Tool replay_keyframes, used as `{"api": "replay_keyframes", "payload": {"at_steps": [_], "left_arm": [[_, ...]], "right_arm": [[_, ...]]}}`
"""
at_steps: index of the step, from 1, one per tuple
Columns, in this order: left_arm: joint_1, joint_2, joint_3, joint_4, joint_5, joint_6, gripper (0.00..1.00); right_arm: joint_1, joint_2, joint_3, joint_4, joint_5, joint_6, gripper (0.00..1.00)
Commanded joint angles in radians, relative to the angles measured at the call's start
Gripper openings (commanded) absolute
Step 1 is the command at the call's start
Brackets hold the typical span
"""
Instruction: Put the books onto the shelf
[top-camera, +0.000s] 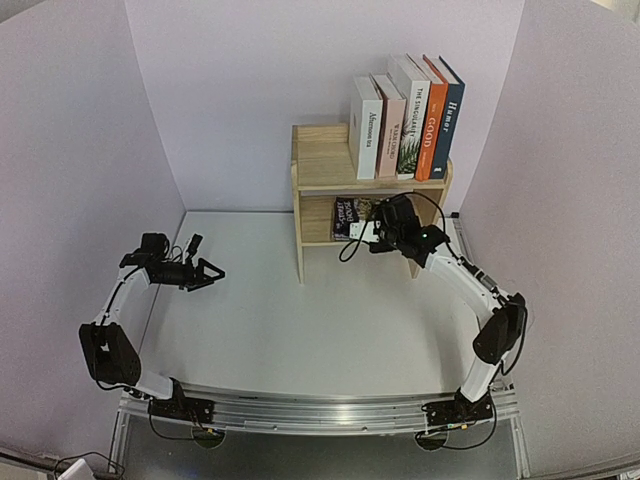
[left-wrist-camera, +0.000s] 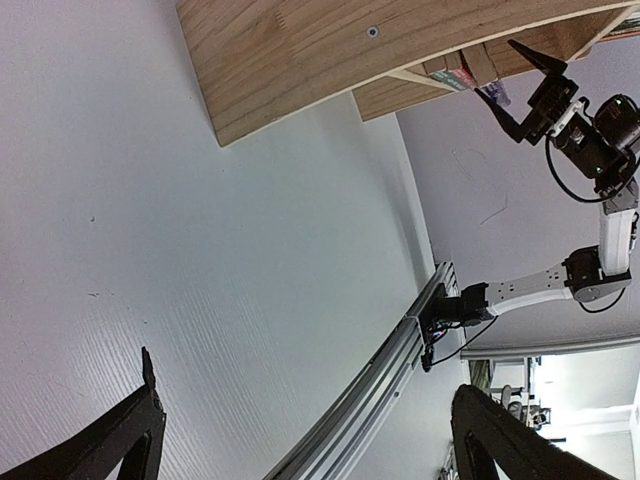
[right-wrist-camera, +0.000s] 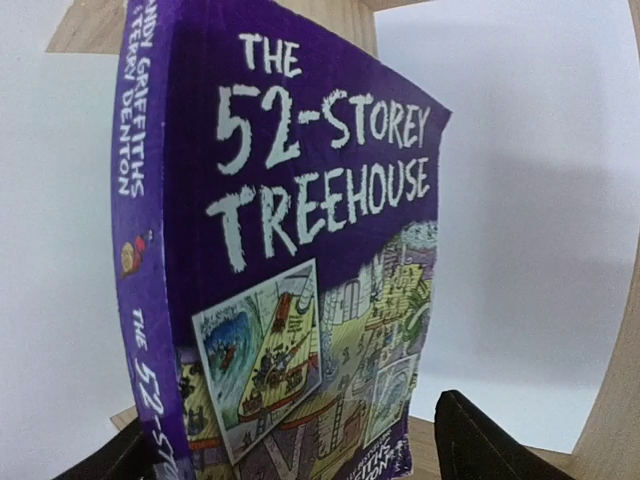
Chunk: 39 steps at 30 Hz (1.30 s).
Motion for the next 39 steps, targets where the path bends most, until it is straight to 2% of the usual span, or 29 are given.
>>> {"api": "replay_keyframes", "payload": {"at_steps": [1, 9, 16, 26, 35, 37, 39], "left_arm": [[0.002, 0.004, 0.018, -0.010, 0.002, 0.025, 1.00], [0.002, 0.010, 0.019, -0.014, 0.007, 0.027, 1.00], [0.002, 0.008, 0.019, -0.016, 0.008, 0.028, 1.00], [0.002, 0.027, 0.027, -0.018, 0.009, 0.027, 1.00], [0.002, 0.018, 0.025, -0.023, 0.010, 0.036, 1.00], [0.002, 0.017, 0.020, -0.020, 0.007, 0.035, 1.00], [0.002, 0.023, 0.025, -0.021, 0.009, 0.034, 1.00]], "right_arm": [[-0.001, -0.013, 0.027, -0.067, -0.043, 0.025, 0.96], [-0.001, -0.055, 0.008, -0.131, -0.059, 0.061, 0.97], [-0.001, -0.099, -0.015, -0.160, -0.054, 0.089, 0.83], [-0.002, -0.118, -0.038, -0.168, -0.032, 0.109, 0.77], [-0.003, -0.065, 0.006, -0.169, -0.033, 0.115, 0.79], [-0.008, -0.060, 0.013, -0.170, -0.034, 0.112, 0.73], [-0.016, -0.050, 0.018, -0.170, -0.037, 0.106, 0.61]]}}
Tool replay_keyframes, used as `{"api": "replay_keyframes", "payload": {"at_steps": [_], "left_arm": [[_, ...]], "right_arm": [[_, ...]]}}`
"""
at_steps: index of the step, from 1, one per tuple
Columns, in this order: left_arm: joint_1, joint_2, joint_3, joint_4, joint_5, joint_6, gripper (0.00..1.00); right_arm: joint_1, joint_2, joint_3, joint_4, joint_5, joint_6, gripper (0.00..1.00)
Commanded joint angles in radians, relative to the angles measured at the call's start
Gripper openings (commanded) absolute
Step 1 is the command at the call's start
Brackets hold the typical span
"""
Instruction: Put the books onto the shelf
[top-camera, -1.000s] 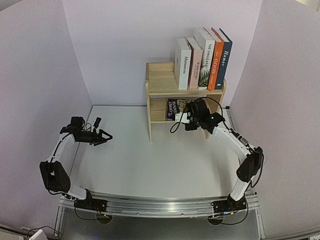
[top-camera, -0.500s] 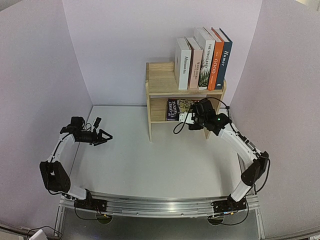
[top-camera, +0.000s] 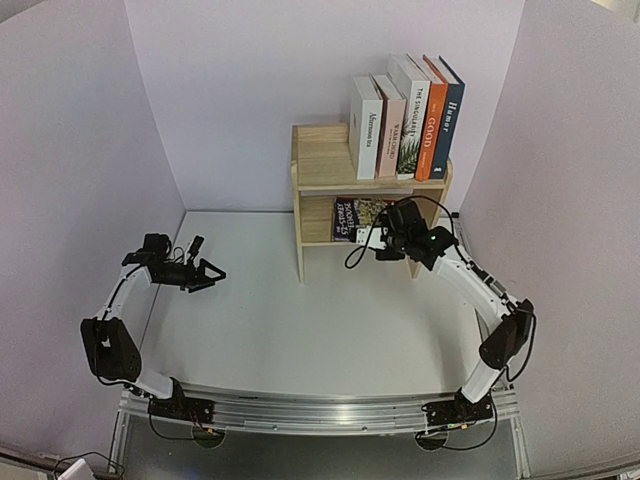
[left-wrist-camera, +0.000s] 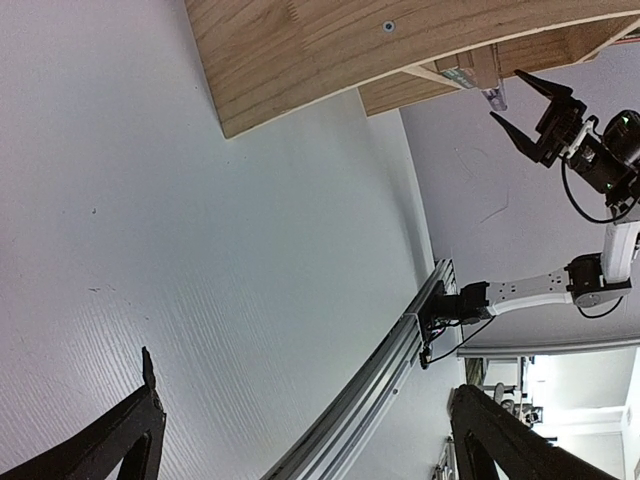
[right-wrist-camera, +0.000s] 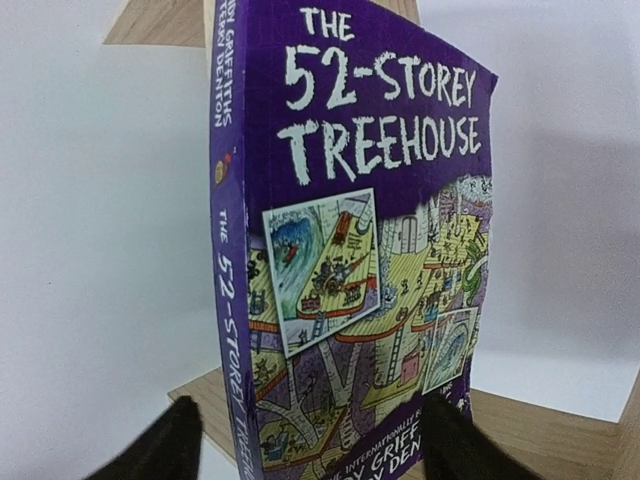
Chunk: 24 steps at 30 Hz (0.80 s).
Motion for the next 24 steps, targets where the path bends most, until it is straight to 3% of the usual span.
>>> {"api": "replay_keyframes", "payload": {"at_steps": [1, 18, 24], "left_arm": [[0.002, -0.010, 0.028, -0.016, 0.007, 0.025, 1.00], [0.002, -0.013, 0.026, -0.017, 0.005, 0.031, 1.00], [0.002, -0.015, 0.020, -0.015, 0.003, 0.033, 1.00]], "right_arm": [[-0.015, 0.022, 0.048, -0.006, -0.004, 0.004, 0.57], [-0.025, 0.119, 0.155, 0.020, -0.007, 0.008, 0.51], [-0.037, 0.107, 0.135, 0.020, -0.003, 0.030, 0.38]]}}
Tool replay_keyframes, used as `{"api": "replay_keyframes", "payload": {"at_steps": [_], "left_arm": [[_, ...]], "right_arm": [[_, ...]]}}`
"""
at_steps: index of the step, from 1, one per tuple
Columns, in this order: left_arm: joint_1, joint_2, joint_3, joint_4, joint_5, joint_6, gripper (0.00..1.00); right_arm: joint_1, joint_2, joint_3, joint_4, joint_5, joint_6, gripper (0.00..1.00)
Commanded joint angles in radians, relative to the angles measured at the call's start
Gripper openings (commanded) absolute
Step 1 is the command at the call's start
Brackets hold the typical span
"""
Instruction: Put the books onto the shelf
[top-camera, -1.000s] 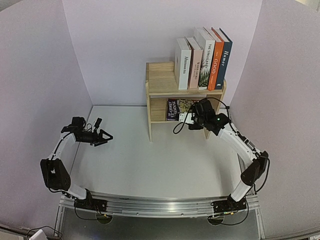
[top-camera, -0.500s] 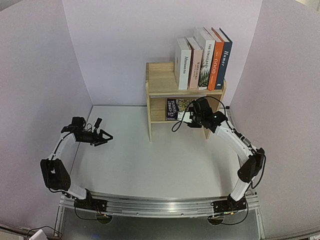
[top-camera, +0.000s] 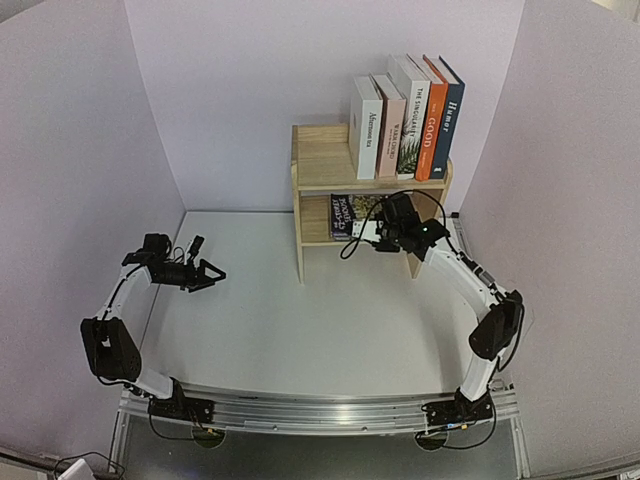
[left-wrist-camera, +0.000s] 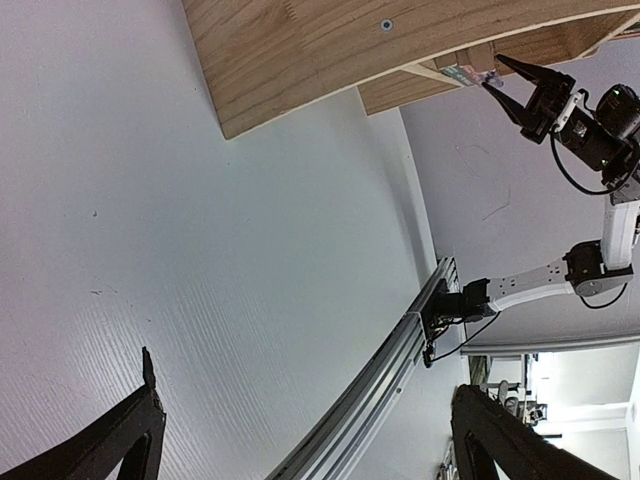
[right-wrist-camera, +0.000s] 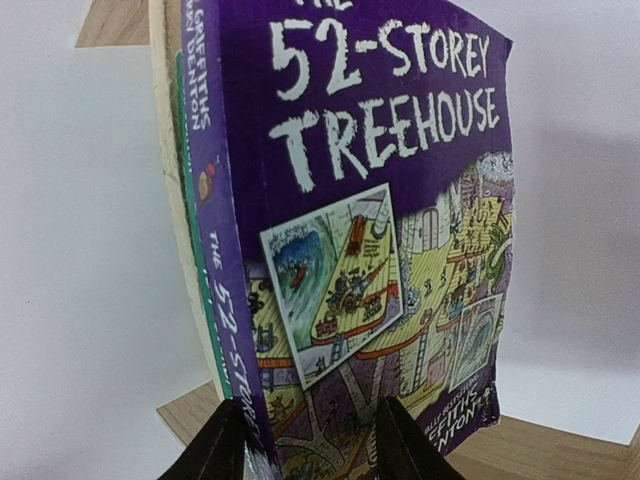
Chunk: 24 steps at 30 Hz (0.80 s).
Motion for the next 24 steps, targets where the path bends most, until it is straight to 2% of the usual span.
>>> {"api": "replay_keyframes", "payload": {"at_steps": [1, 7, 15, 18, 22, 24], "left_arm": [[0.002, -0.014, 0.019, -0.014, 0.003, 0.020, 1.00], [0.002, -0.008, 0.020, -0.015, 0.008, 0.020, 1.00], [0.002, -0.011, 0.018, -0.015, 0.009, 0.020, 1.00], [0.002, -0.009, 0.018, -0.016, 0.008, 0.020, 1.00], [0.002, -0.005, 0.020, -0.017, 0.010, 0.020, 1.00], [0.002, -0.005, 0.020, -0.017, 0.010, 0.020, 1.00]], "right_arm": [[-0.016, -0.009, 0.016, 0.027, 0.002, 0.032, 0.36], [-0.016, -0.012, 0.008, 0.027, 0.028, 0.065, 0.28], [-0.016, -0.030, -0.026, 0.027, 0.050, 0.101, 0.28], [-0.016, -0.034, -0.028, 0.026, 0.051, 0.111, 0.31], [-0.011, -0.038, -0.026, 0.024, 0.041, 0.117, 0.42], [-0.002, -0.038, -0.018, 0.025, 0.039, 0.119, 0.44]]}}
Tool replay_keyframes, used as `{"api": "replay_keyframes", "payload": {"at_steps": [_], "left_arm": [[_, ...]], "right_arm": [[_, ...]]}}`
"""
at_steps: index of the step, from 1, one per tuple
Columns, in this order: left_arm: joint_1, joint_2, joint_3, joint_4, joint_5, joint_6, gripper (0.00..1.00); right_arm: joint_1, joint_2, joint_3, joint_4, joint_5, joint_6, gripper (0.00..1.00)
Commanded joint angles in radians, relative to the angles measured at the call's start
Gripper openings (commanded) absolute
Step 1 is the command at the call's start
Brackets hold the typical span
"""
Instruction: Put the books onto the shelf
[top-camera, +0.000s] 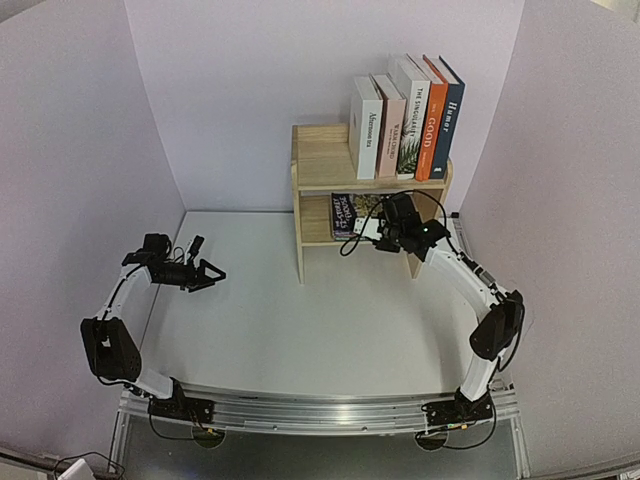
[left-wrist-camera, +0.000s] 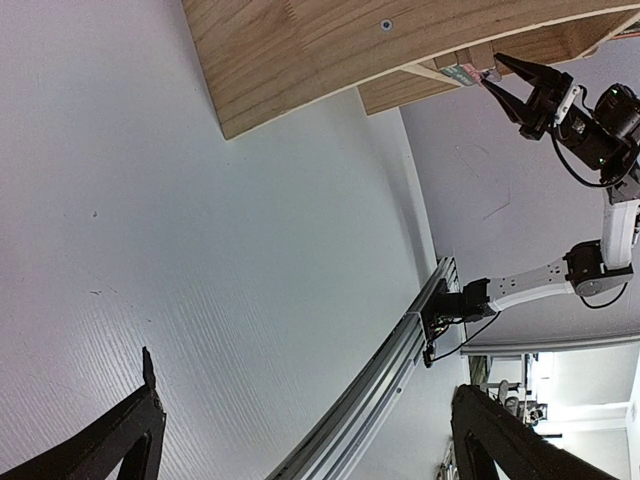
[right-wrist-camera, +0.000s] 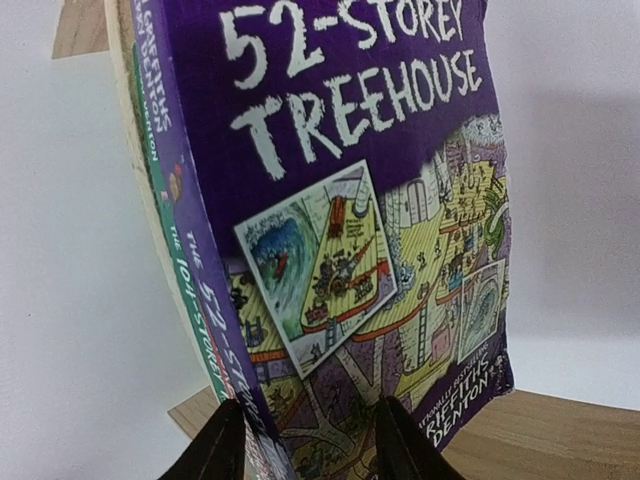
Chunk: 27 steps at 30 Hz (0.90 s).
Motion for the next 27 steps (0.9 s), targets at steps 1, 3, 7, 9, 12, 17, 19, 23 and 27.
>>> {"api": "replay_keyframes", "payload": {"at_steps": [1, 3, 7, 9, 12, 17, 19, 23, 27], "left_arm": [[0.002, -0.005, 0.019, -0.017, 0.009, 0.018, 1.00], [0.002, -0.003, 0.019, -0.017, 0.010, 0.018, 1.00], [0.002, -0.002, 0.020, -0.017, 0.010, 0.019, 1.00], [0.003, -0.002, 0.020, -0.017, 0.011, 0.019, 1.00], [0.002, -0.003, 0.020, -0.017, 0.011, 0.021, 1.00], [0.002, -0.005, 0.017, -0.018, 0.011, 0.024, 1.00], [0.002, -0.005, 0.017, -0.018, 0.012, 0.024, 1.00], [0.003, -0.008, 0.016, -0.019, 0.013, 0.029, 1.00], [0.002, -0.009, 0.013, -0.017, 0.014, 0.031, 1.00]], "right_arm": [[0.011, -0.032, 0.002, 0.008, 0.011, 0.035, 0.45], [0.023, -0.028, 0.013, 0.008, 0.004, 0.043, 0.46], [0.060, -0.010, 0.051, 0.009, -0.002, 0.048, 0.51], [0.077, 0.008, 0.076, 0.010, -0.004, 0.053, 0.51], [0.093, 0.036, 0.114, 0.012, -0.018, 0.066, 0.53], [0.120, 0.086, 0.157, 0.016, -0.035, 0.071, 0.55], [0.130, 0.107, 0.170, 0.018, -0.035, 0.070, 0.56], [0.144, 0.137, 0.197, 0.020, -0.049, 0.080, 0.59], [0.149, 0.167, 0.228, 0.028, -0.046, 0.086, 0.59]]}}
